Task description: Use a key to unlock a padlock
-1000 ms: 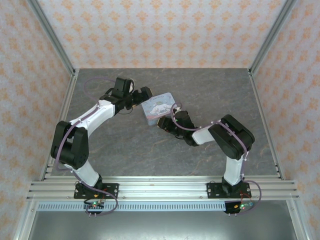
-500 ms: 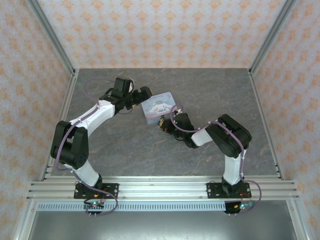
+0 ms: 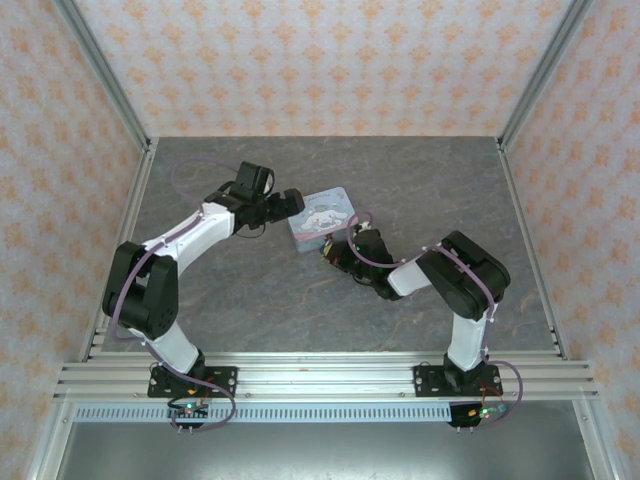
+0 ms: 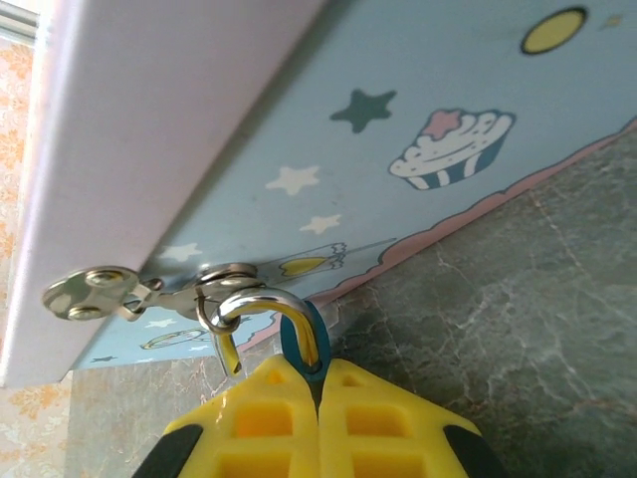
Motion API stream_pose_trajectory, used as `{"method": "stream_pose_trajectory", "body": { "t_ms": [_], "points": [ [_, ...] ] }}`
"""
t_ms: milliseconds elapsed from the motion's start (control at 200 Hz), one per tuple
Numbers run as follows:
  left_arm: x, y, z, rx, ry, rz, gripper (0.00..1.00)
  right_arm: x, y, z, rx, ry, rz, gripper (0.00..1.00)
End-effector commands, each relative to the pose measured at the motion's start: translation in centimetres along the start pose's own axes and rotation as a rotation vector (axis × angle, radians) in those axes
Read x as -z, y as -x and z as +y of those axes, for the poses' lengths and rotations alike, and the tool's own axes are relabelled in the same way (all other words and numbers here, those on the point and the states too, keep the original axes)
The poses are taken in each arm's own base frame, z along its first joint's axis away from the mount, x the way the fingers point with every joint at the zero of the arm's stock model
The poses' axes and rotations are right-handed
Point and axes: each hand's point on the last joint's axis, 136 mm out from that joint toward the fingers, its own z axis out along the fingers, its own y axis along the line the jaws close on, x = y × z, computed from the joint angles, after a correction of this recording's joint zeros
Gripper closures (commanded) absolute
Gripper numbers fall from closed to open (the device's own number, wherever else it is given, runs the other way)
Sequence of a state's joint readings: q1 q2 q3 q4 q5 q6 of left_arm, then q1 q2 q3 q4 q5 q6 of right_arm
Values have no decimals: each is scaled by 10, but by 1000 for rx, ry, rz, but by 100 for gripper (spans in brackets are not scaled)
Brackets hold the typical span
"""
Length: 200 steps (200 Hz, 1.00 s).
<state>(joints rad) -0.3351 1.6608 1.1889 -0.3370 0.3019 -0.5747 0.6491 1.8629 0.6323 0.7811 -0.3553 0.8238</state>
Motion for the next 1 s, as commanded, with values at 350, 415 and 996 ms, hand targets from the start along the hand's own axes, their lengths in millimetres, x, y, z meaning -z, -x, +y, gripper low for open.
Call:
{"method": "stream_pose_trajectory", "body": {
  "t_ms": [350, 415, 996],
  "points": [
    [-20, -49, 26, -186, 222, 69, 3, 13, -2, -39, -152, -103, -19, 100],
    [-22, -52, 29, -196, 239, 74, 3, 14, -1, -40, -163, -99, -22, 100],
    [-38, -70, 52, -208, 324, 127, 5, 17, 13, -45, -324, -59, -87, 100]
  ]
}}
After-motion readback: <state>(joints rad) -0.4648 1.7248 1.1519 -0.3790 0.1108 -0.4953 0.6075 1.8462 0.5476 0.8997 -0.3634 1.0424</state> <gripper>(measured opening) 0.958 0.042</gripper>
